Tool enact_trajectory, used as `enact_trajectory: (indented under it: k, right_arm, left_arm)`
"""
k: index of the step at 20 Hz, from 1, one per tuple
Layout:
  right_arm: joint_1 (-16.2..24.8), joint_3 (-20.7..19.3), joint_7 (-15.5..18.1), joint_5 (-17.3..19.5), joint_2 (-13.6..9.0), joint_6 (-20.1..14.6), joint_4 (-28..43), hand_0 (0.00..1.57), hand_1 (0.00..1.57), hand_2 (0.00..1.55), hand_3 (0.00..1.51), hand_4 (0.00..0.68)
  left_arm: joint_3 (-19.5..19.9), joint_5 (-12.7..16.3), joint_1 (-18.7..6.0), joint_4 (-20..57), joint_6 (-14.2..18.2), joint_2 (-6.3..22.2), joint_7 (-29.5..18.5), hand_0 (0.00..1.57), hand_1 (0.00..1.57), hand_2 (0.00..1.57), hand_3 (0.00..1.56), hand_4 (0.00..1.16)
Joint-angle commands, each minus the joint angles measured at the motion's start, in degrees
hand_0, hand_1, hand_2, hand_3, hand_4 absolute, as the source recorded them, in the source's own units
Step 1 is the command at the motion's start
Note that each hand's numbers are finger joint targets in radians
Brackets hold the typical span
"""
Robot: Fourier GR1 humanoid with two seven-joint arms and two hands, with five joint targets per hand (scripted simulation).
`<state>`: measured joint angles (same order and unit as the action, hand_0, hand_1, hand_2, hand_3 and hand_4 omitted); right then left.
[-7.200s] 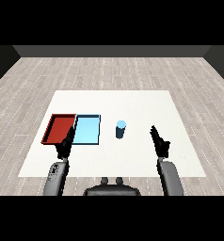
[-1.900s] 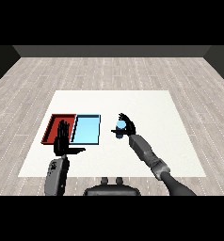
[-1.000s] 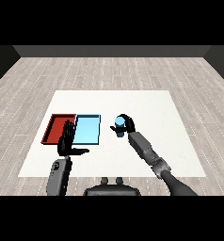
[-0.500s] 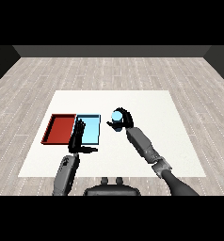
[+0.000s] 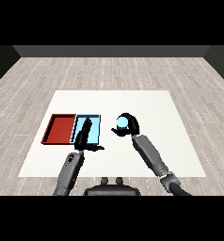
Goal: Pick the blue can and put it in the blue box
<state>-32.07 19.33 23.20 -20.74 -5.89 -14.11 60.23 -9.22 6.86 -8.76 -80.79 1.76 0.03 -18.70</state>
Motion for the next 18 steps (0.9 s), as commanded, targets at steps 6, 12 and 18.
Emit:
enact_trajectory:
  k: [6, 12, 18]
  right_arm:
    - [1.02, -3.27, -4.84, 6.88, 4.23, 0.78, 5.65, 1.42, 1.42, 1.44, 1.41, 0.666]
    - [6.03, -2.79, -4.45, 8.99, 4.93, 2.44, 9.17, 1.42, 1.42, 1.45, 1.42, 0.660]
    - [3.24, -4.80, -6.25, 9.80, 4.55, 4.41, 9.51, 1.40, 1.40, 1.44, 1.40, 0.668]
  left_arm:
    - [-4.25, 0.65, -4.03, 3.64, 4.11, -0.02, -1.07, 0.00, 0.00, 0.00, 0.00, 0.00]
    - [-9.49, 4.72, -9.44, 9.18, 9.90, -0.02, 0.80, 0.00, 0.00, 0.00, 0.00, 0.00]
    - [-10.35, 6.43, -14.60, 17.33, 9.58, -0.02, -1.34, 0.00, 0.00, 0.00, 0.00, 0.00]
